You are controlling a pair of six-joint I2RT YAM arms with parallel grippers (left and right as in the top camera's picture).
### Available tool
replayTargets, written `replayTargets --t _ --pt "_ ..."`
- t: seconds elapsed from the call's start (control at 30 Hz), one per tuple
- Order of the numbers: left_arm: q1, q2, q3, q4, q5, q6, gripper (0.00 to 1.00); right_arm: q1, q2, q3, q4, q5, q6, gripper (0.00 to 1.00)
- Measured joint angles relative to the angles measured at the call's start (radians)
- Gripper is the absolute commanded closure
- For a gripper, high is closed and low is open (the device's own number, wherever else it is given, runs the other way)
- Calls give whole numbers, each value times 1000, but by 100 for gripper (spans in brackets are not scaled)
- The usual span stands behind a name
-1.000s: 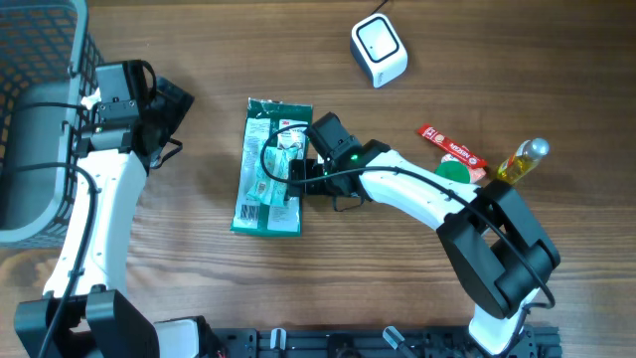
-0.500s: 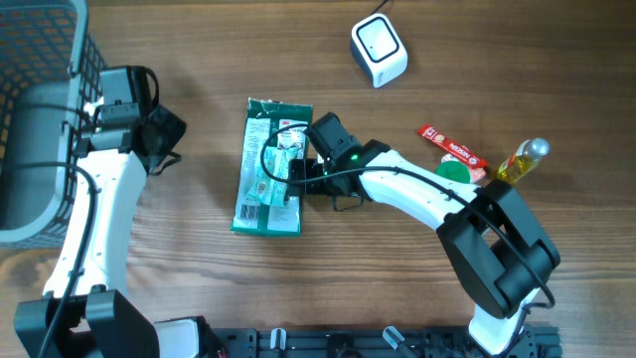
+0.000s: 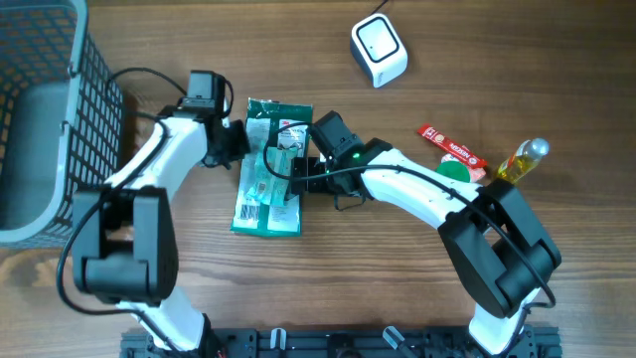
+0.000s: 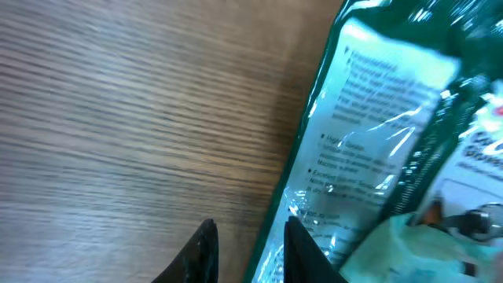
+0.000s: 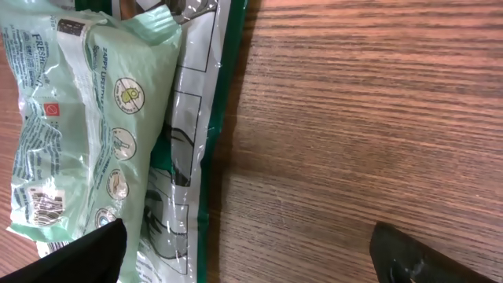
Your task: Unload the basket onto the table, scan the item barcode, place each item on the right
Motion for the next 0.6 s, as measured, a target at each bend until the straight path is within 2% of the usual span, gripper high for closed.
replayTargets --t 0.43,0.6 --pt "-88 50 -9 -35 20 -4 81 -64 0 3 -22 -52 29 0" --pt "-161 49 -10 -53 20 -4 81 -70 0 3 -25 -56 24 1"
